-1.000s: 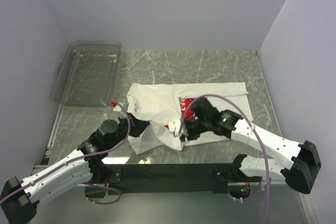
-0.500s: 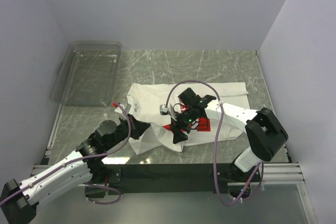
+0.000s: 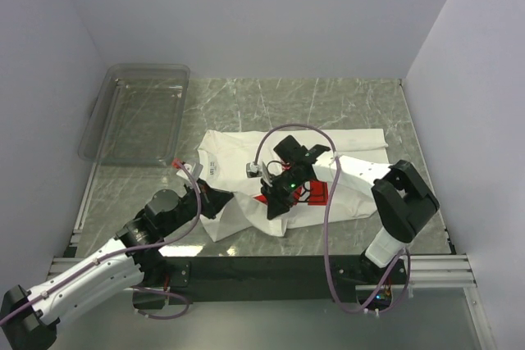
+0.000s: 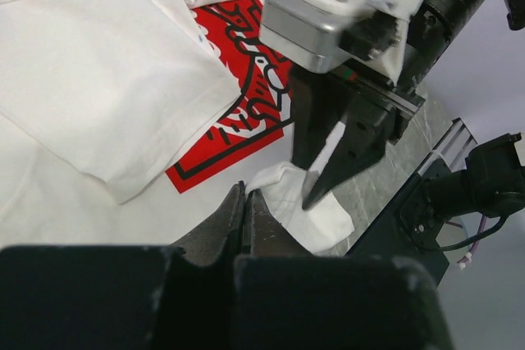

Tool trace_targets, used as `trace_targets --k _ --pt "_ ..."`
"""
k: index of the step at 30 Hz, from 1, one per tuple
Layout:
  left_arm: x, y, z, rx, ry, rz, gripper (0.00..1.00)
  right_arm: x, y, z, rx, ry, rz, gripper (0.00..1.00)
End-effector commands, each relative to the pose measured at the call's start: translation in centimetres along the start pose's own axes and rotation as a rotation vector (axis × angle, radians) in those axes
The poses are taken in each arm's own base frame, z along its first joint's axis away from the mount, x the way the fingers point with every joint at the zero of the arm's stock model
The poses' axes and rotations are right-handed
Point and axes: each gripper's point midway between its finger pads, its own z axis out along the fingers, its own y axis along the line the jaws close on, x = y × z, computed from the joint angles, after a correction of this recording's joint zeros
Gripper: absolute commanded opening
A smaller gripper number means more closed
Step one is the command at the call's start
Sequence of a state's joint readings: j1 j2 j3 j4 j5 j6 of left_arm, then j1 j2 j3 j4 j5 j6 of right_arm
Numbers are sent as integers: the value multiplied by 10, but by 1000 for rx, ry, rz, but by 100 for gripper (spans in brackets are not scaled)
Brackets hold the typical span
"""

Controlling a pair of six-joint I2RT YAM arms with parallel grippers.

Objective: Fold and stack the t-shirts
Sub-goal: Fold the tshirt

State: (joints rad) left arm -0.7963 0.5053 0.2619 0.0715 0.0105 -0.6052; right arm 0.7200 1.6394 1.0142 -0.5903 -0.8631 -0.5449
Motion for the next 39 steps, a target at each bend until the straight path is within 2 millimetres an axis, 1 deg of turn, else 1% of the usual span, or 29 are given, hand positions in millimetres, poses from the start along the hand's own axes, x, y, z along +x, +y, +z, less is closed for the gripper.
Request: trace_targets --k 1,2,3,4,5,6,7,8,11,12,13,14,15,16,17,19,20,22,25,29,30,32,33,34,35,36,37,38,39 --pt "-8 -4 -2 5 -17 11 1 -17 14 -9 -38 -16 -53 24" --pt "-5 -2 -2 -7 0 6 1 -23 18 -16 -20 -27 -95 6" --pt "-6 3 -2 -33 -7 4 1 -27 19 -21 1 -32 -122 0" --pt "-5 5 -2 -46 -5 3 1 -31 20 -27 30 -33 -147 0" --pt "-5 6 -1 -55 -3 0 1 -39 26 -37 63 -52 -196 0" --pt "-5 8 -1 -67 -1 -3 1 -42 24 -43 112 -46 -220 0" --pt "-6 11 -1 -84 -8 -7 1 -44 29 -48 124 -45 -244 0" --pt "-7 12 0 -94 -11 -9 1 -51 38 -52 130 -56 -297 0" --pt "-12 15 2 -118 -31 -17 1 -50 57 -48 108 -19 -347 0" --pt "-13 15 3 -115 -38 -17 1 -47 71 -36 66 11 -365 0" --pt "-18 12 5 -103 -56 -20 1 -45 78 -29 37 31 -368 1" --pt "-19 11 6 -101 -64 -21 1 -40 83 -20 7 59 -356 9" --pt "-21 10 7 -95 -73 -22 1 -37 96 -9 -36 87 -375 12" --pt "-27 7 8 -80 -96 -25 1 -35 102 -4 -64 105 -373 17" --pt "-27 6 9 -77 -102 -26 1 -30 104 5 -93 137 -360 38" --pt "-31 4 9 -66 -116 -28 1 -27 109 10 -114 179 -364 52" --pt "-34 3 9 -64 -128 -24 1 -25 104 13 -105 198 -358 61" --pt "-36 3 9 -67 -132 -12 1 -27 105 11 -102 204 -363 63" --pt "-40 5 7 -79 -148 -1 1 -29 108 6 -95 196 -372 63" --pt "-43 7 4 -78 -176 10 1 -26 121 -1 -136 191 -400 64" --pt "-47 4 3 -64 -195 13 1 -25 125 -2 -152 186 -403 64" --pt "-52 -1 1 -41 -219 28 1 -27 124 -6 -132 182 -424 65" --pt "-56 -4 0 -31 -234 33 1 -29 114 -13 -90 175 -419 66" --pt "-62 -7 -2 -20 -251 50 1 -34 108 -21 -63 146 -421 68" --pt "-65 -9 -4 -16 -262 60 1 -42 104 -37 -24 94 -433 70" --pt "-69 -9 -5 -16 -274 66 1 -47 77 -59 70 31 -387 73" --pt "-76 -11 -8 -11 -301 81 1 -46 60 -74 158 12 -386 85" --pt "-80 -11 -9 -15 -319 86 1 -48 52 -101 271 -39 -411 87" --pt "-84 -12 -11 -16 -337 90 1 -33 20 -117 412 -58 -386 88"
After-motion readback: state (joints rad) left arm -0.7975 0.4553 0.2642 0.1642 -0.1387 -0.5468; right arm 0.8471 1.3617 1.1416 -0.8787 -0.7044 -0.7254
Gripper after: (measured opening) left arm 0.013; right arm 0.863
